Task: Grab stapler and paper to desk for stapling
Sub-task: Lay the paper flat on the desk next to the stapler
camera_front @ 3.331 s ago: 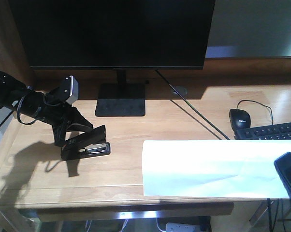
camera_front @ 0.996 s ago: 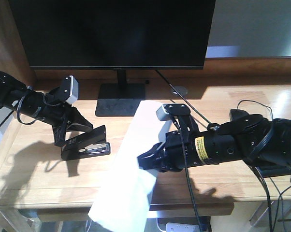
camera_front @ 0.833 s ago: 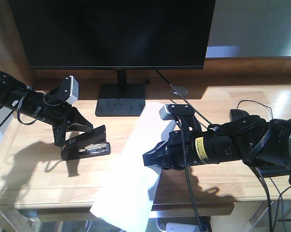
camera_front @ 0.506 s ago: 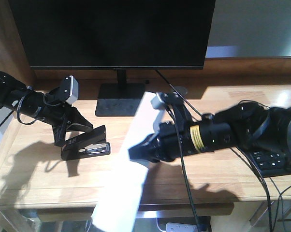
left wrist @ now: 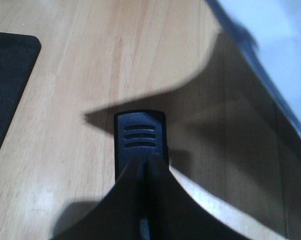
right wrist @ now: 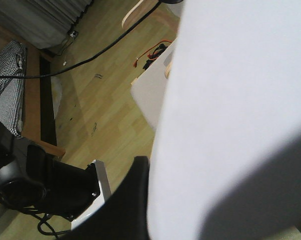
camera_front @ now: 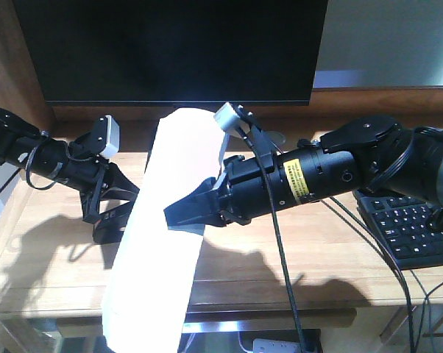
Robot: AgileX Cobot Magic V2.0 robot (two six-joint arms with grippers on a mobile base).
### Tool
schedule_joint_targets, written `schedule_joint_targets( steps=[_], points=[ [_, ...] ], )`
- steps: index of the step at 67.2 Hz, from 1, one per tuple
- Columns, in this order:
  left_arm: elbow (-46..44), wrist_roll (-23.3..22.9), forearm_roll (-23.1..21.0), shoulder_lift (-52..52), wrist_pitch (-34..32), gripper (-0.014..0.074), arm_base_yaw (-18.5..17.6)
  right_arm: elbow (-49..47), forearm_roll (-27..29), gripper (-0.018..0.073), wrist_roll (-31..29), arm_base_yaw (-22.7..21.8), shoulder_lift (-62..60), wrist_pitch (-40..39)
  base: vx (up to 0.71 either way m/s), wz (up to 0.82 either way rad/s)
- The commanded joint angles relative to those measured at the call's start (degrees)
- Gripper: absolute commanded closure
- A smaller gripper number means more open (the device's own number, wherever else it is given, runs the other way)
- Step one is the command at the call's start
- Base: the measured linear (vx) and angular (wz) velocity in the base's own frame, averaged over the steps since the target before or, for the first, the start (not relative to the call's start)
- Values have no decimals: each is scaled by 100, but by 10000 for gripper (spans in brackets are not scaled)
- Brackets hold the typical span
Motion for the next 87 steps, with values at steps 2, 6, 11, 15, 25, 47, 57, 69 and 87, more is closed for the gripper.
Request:
schedule_joint_targets(
  steps=[2,6,11,15,25,47,57,69,87],
  points=[
    [-156,-54,-323,-312,154,603,-10,-68,28,564,43,-15,-9,18,0,0],
    [-156,-54,-323,-312,154,603,-10,-14,28,564,50,-15,182,35,0,0],
    [-156,-54,-323,-312,154,603,-10,124,28,564,50,-15,455,146,0,0],
    [-156,-54,-323,-312,154,603,-10,306,28,564,50,-50,660,333,0,0],
    [-156,-54,-323,-312,154,603,-10,831,28,564,-120,-374,989,997,0,0],
    [-156,-54,-323,-312,154,603,-10,1154,28,564,-316,-935,1004,1826,0,0],
    [-156,-54,-323,-312,154,603,-10,1103,32,564,-316,-926,1042,2223,0,0],
    [-156,-54,-323,-312,154,603,-10,875,32,564,-599,-926,1047,2051,0,0],
    [-156,-54,-323,-312,154,603,-10,356,42,564,-561,-926,1120,1978,0,0]
  ],
)
